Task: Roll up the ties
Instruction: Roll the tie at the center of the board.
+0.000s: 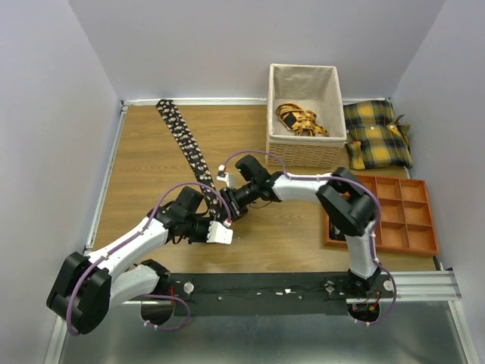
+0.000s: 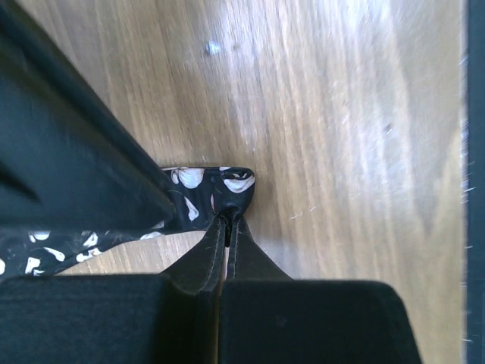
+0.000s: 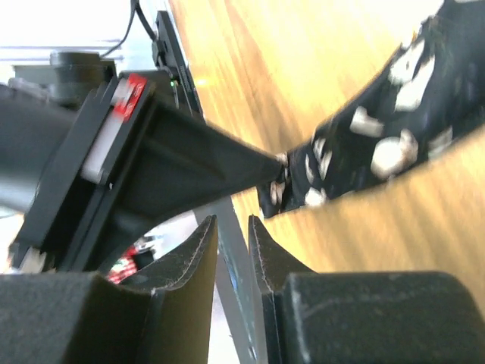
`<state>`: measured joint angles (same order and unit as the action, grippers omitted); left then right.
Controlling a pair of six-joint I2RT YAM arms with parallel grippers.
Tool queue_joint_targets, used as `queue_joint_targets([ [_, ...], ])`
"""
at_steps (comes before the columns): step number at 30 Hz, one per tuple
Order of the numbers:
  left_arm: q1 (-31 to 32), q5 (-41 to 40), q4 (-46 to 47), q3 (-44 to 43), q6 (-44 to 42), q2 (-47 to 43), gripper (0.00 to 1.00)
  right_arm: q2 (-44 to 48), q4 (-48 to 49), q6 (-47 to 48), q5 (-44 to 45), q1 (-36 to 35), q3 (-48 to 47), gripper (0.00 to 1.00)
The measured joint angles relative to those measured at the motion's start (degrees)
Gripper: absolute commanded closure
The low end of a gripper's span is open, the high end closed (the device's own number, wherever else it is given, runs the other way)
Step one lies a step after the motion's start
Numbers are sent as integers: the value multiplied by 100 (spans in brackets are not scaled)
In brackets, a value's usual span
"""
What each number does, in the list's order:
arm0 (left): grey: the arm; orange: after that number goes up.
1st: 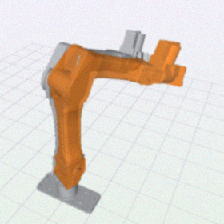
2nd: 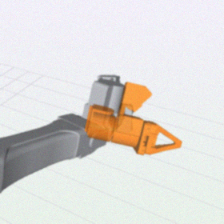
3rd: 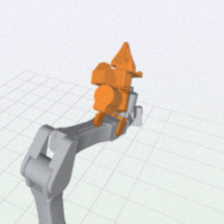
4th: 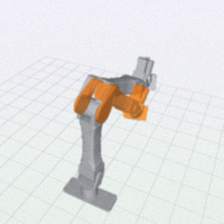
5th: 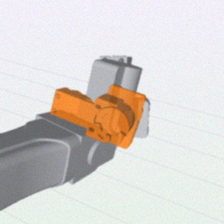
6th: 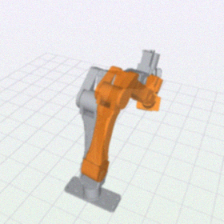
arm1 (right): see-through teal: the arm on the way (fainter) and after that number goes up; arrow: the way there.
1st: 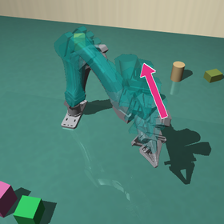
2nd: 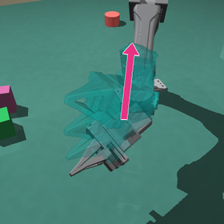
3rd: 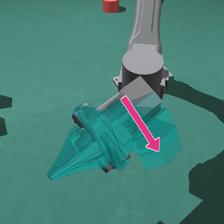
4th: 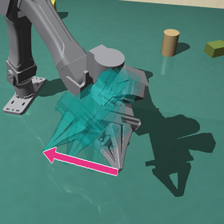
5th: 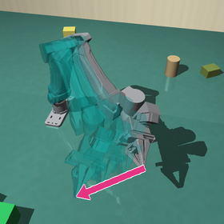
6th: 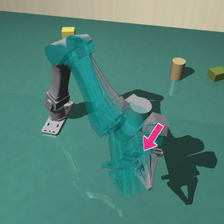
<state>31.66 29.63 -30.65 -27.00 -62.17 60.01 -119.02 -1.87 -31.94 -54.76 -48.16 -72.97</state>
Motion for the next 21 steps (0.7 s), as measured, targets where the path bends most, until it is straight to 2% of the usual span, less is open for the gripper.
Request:
queue_joint_targets([
  [6,0,286,-350,-243,389,33,100,1408,391,260,890,2,1318,69],
  [9,0,415,-483,-238,474,44,100,2072,1038,424,1381,0,2269,67],
  [13,9,568,-579,-238,610,52,100,2802,2439,723,2092,-44,3762,64],
  [16,9,586,-616,-247,706,55,100,3318,3257,1425,2726,-415,4509,64],
  [21,11,494,-1010,-627,1005,229,100,3499,3827,3211,3624,-1491,4426,64],
])
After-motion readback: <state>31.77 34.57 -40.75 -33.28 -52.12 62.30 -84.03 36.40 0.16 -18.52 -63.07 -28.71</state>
